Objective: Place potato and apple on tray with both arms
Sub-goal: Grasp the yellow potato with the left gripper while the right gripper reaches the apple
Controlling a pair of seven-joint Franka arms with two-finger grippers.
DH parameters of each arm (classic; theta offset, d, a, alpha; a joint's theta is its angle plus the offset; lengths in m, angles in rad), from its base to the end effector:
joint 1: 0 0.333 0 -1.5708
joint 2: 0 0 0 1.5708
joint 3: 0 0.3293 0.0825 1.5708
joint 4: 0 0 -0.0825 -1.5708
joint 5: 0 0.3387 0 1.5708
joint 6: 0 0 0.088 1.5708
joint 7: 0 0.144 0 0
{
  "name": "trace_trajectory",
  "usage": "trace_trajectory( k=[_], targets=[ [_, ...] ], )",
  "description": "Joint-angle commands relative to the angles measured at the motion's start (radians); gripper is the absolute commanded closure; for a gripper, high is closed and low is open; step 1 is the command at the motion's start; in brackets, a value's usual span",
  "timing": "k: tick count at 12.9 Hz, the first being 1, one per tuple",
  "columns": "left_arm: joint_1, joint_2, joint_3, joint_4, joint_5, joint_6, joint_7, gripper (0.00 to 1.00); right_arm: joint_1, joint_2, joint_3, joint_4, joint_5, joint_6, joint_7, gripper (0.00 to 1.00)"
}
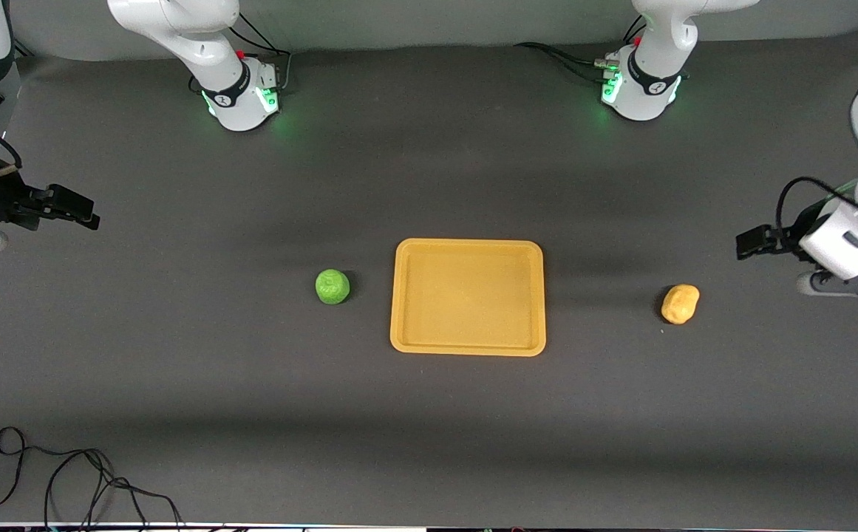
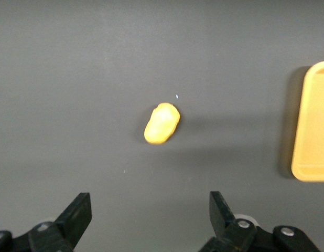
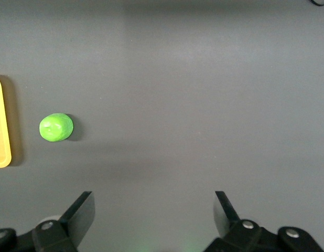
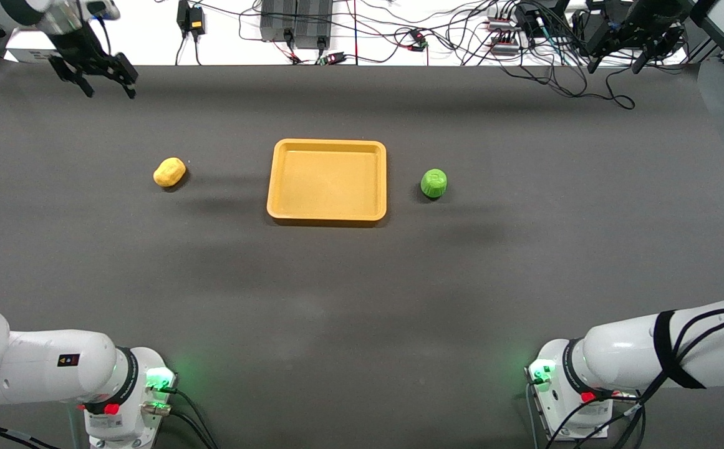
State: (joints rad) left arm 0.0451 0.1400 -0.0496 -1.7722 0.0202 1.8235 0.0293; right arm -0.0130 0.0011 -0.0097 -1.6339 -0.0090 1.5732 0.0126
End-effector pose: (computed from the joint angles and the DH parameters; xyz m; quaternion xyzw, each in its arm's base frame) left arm 0.5493 0.0011 0.4608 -0.9988 0.0197 0.0443 0.0056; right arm 0.5049 -0.0128 0.5737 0.9994 -0.0175 -0.0309 0.0043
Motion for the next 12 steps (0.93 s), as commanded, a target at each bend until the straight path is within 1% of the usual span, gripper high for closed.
trace_trajectory(
  k=[1,4,5,6,7,8,10,11,12],
  targets=[
    [-0.002,0.159,-0.001,-0.01,0.004,0.12,-0.002,0.0,0.011,0.007,-0.012,0.017,0.018,-0.012,-0.002,0.0],
    [-0.007,0.338,-0.003,-0.038,0.004,0.28,0.015,0.07,0.016,0.005,-0.01,0.008,0.02,-0.004,0.0,0.0],
    [-0.007,0.377,-0.003,-0.068,0.004,0.345,0.033,0.08,0.028,0.004,-0.006,0.002,0.02,0.002,0.001,0.0],
    [-0.008,0.394,-0.003,-0.104,0.004,0.417,0.064,0.12,0.054,0.004,-0.006,-0.003,0.02,0.004,0.003,0.0],
    [-0.008,0.404,-0.003,-0.127,0.004,0.454,0.092,0.12,0.073,0.004,-0.006,-0.004,0.029,0.011,0.015,0.0],
    [-0.008,0.405,-0.003,-0.144,0.004,0.453,0.112,0.13,0.106,0.0,-0.004,-0.004,0.052,0.01,0.082,0.0],
    [-0.008,0.392,-0.003,-0.145,0.004,0.4,0.127,0.14,0.242,-0.001,-0.006,-0.011,0.061,0.013,0.22,0.0],
    [-0.007,0.385,-0.003,-0.144,0.004,0.381,0.129,0.25,0.293,0.002,-0.006,-0.011,0.061,0.027,0.297,0.0],
    [-0.004,0.372,-0.003,-0.141,0.004,0.35,0.129,0.47,0.347,0.004,-0.004,-0.012,0.063,0.04,0.357,0.0]
  ],
)
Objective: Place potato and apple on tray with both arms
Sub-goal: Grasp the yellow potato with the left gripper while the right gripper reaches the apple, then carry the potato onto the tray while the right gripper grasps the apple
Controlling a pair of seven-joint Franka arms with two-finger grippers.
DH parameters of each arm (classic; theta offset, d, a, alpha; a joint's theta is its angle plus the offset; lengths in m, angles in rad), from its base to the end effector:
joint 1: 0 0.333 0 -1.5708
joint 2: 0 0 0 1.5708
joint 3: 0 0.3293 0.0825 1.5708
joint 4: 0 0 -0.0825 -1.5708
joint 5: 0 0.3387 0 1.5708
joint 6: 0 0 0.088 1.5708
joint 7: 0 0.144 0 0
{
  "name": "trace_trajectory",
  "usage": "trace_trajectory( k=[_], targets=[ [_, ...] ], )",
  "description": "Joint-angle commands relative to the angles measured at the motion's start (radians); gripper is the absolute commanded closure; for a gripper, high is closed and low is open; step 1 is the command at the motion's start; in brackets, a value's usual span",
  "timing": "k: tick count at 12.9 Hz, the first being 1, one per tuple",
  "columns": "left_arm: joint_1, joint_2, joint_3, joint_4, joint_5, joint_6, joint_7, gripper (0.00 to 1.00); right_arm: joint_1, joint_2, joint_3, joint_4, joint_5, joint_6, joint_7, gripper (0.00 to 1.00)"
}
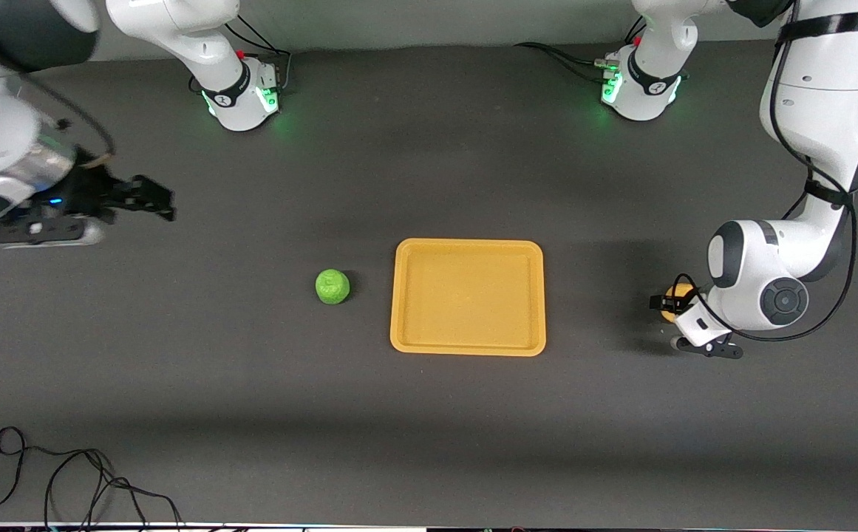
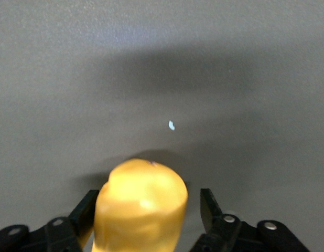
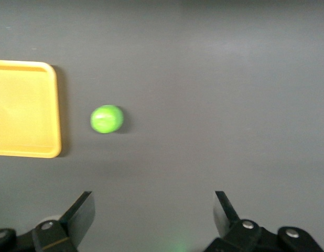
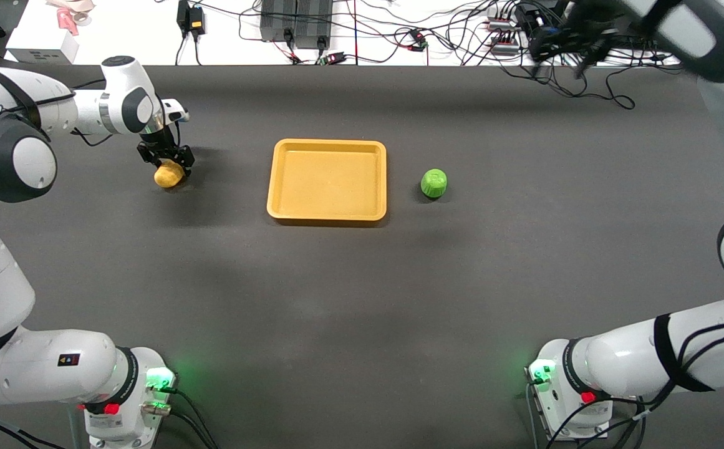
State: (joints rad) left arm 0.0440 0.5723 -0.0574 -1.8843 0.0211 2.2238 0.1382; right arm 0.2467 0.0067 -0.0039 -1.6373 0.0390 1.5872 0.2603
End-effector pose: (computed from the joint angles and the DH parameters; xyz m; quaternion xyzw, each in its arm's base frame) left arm 0.5784 -0.0055 0.1951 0.9901 -0.0798 -0.1148 0.0156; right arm 0.4920 0.1276 0.5706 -0.9994 0.0096 0.0323 0.0118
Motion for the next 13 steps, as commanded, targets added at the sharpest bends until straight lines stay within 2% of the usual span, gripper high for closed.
trace_trajectory(
  k=[1,2,4,7,9,11,13],
  targets=[
    [-0.001,-0.071,0.005,-0.019,0.003,-0.091,0.02,0.72,0.139,0.003,-0.011,-0.009,0.015,0.034,0.159,0.0],
    [0.004,-0.077,0.005,-0.01,0.003,-0.111,0.02,1.0,0.173,0.003,-0.01,-0.027,0.015,0.049,0.203,0.0],
    [-0.009,-0.091,0.001,0.042,-0.016,-0.124,-0.026,1.0,0.226,-0.017,-0.011,-0.093,0.013,0.1,0.22,0.0],
    [-0.111,-0.1,-0.05,0.184,-0.026,-0.263,-0.372,1.0,0.227,-0.024,-0.011,-0.163,0.012,0.157,0.22,0.0],
    [-0.215,-0.063,-0.091,0.26,-0.026,-0.262,-0.591,1.0,0.229,-0.017,-0.011,-0.264,0.01,0.287,0.218,0.0],
    [-0.306,-0.014,-0.094,0.306,-0.027,-0.254,-0.66,1.0,0.233,0.015,-0.011,-0.358,0.007,0.443,0.218,0.0],
    [-0.352,0.012,-0.094,0.298,-0.029,-0.208,-0.672,1.0,0.241,0.086,-0.013,-0.383,0.001,0.549,0.218,0.0]
  ],
)
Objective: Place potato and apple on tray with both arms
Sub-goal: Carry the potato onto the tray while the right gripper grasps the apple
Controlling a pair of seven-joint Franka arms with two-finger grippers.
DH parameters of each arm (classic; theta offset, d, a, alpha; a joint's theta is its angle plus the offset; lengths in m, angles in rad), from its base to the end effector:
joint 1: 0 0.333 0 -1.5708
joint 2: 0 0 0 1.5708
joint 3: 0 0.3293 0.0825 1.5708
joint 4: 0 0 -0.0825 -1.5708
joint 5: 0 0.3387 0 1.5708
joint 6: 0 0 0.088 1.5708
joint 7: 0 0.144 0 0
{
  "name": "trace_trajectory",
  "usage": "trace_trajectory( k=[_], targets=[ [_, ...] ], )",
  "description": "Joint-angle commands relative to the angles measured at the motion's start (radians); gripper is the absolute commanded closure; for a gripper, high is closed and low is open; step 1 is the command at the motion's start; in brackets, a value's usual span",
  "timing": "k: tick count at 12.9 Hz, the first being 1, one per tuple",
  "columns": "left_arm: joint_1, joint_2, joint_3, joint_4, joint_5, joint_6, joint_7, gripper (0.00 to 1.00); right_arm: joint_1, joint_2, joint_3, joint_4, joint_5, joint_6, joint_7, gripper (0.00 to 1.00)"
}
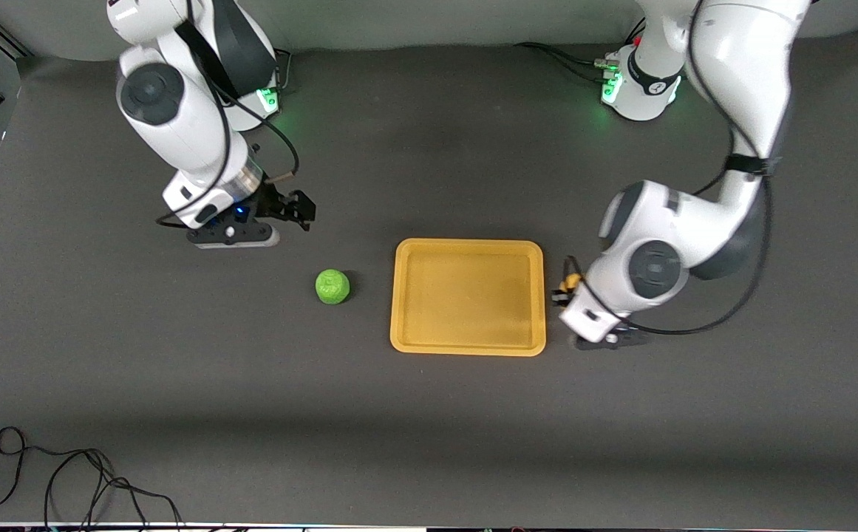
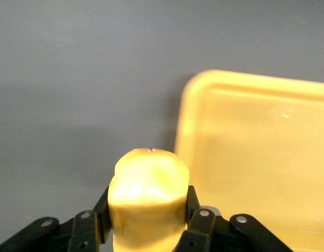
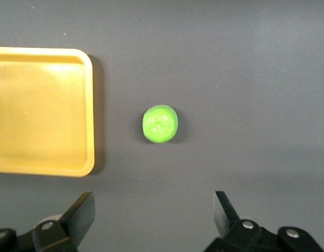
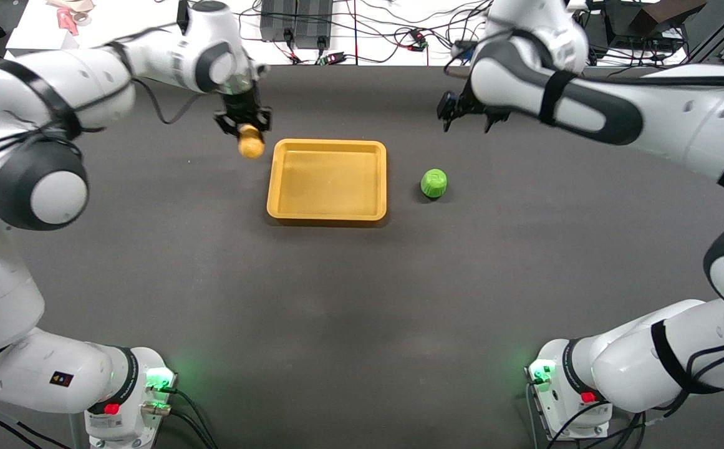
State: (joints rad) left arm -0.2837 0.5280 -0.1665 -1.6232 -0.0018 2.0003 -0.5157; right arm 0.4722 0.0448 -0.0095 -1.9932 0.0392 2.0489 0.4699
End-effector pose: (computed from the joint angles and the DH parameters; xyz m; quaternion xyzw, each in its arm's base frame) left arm 0.5733 -0.2640 0.3075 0.9956 0.0412 -0.0837 0.0050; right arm 0.4694 0.2380 0.4364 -0.9998 0.0125 0.0029 0.0179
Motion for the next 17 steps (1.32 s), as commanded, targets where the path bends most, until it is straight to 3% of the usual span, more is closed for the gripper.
trace_trajectory(
  k=[1,7,8,10,11,12,14,16,17],
  targets=[
    [-0.055,0.079,0.016,0.04,-0.004,0.023,-0.041,1.0,0.016,0.094,-0.007,-0.027,0.001,0.132,0.009,0.0],
    [-0.111,0.168,0.016,0.036,0.0,0.106,-0.093,1.0,0.031,0.322,-0.01,-0.035,-0.047,0.391,0.044,0.0],
    [-0.111,0.178,0.016,0.036,0.0,0.109,-0.093,0.89,0.029,0.351,-0.012,-0.036,-0.056,0.424,0.044,0.0],
    [-0.112,0.181,0.016,0.034,0.005,0.118,-0.09,0.35,0.028,0.398,-0.014,-0.038,-0.062,0.467,0.044,0.0],
    [-0.112,0.178,0.016,0.034,0.009,0.115,-0.081,0.13,0.028,0.412,-0.015,-0.038,-0.062,0.473,0.042,0.0],
    [-0.111,0.17,0.016,0.036,0.013,0.106,-0.078,0.03,0.028,0.418,-0.014,-0.041,-0.068,0.473,0.042,0.0],
    [-0.095,0.121,0.016,0.039,0.011,0.086,-0.09,0.01,0.028,0.423,-0.015,-0.068,-0.068,0.484,0.044,0.0],
    [-0.063,0.006,0.024,0.046,0.005,-0.048,-0.076,0.01,0.028,0.44,-0.015,-0.07,-0.068,0.494,0.044,0.0],
    [-0.019,-0.064,0.022,0.054,0.005,-0.108,-0.069,0.0,0.028,0.445,-0.015,-0.07,-0.068,0.5,0.044,0.07]
  ],
)
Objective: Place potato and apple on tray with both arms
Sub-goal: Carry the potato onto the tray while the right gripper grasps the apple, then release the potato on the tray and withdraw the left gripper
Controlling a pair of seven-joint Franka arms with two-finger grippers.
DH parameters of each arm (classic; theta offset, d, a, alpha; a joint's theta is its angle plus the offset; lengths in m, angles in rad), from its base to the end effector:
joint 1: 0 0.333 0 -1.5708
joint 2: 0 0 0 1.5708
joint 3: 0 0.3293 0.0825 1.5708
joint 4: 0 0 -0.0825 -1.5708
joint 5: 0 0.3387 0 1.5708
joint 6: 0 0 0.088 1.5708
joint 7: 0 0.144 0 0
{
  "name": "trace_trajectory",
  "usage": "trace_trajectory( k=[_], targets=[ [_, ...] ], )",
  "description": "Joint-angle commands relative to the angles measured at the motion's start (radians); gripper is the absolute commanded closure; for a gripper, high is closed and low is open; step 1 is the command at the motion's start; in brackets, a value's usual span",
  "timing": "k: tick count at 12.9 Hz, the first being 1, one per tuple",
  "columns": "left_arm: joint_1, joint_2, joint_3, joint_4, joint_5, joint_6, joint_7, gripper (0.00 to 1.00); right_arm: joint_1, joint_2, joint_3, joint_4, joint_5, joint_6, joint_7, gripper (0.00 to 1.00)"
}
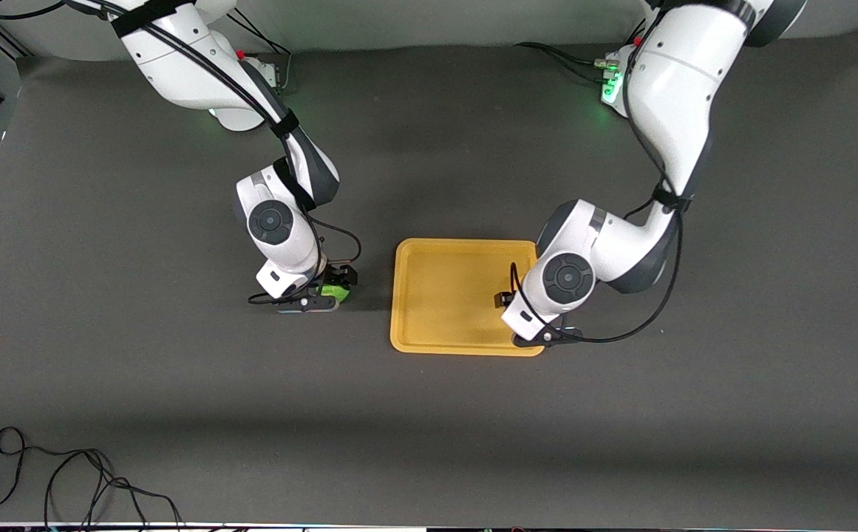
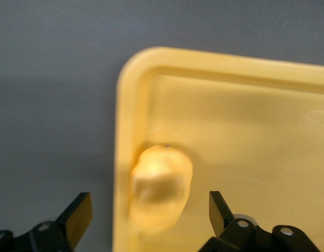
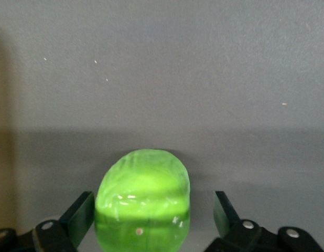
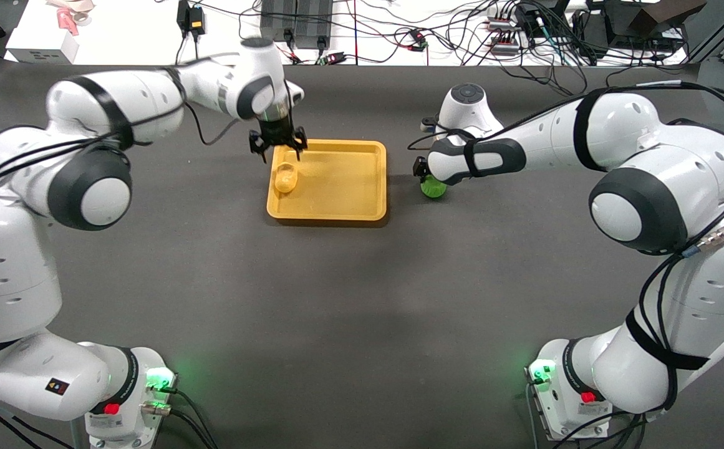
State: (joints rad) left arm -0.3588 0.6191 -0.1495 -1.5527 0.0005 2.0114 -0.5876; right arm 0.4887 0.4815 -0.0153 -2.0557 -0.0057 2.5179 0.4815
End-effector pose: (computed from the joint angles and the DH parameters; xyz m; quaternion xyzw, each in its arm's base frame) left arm 0.5727 -0.3042 0.2773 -0.9948 -0.0497 0.0885 0.0025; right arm 0.5084 0.2605 0.2092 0.9999 -0.0009 -0.0062 0.0090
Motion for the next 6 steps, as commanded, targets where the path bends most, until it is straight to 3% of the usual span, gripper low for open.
trace_trajectory(
  k=[1,2,3,6],
  targets=[
    [0.096,-0.217,0.004,-0.009,0.003,-0.163,0.034,0.0,0.011,0.017,-0.009,-0.006,-0.023,0.035,0.032,0.2],
    [0.127,-0.272,0.008,-0.01,0.013,-0.196,0.089,0.0,0.011,0.014,-0.009,-0.004,-0.023,0.035,0.031,0.38],
    [0.161,-0.315,0.01,-0.01,0.024,-0.227,0.151,0.0,0.011,0.003,-0.009,0.0,-0.023,0.029,0.032,0.47],
    [0.303,-0.455,0.01,-0.023,0.039,-0.281,0.389,0.0,0.007,-0.101,-0.012,0.044,-0.023,-0.101,0.023,0.5]
  ],
)
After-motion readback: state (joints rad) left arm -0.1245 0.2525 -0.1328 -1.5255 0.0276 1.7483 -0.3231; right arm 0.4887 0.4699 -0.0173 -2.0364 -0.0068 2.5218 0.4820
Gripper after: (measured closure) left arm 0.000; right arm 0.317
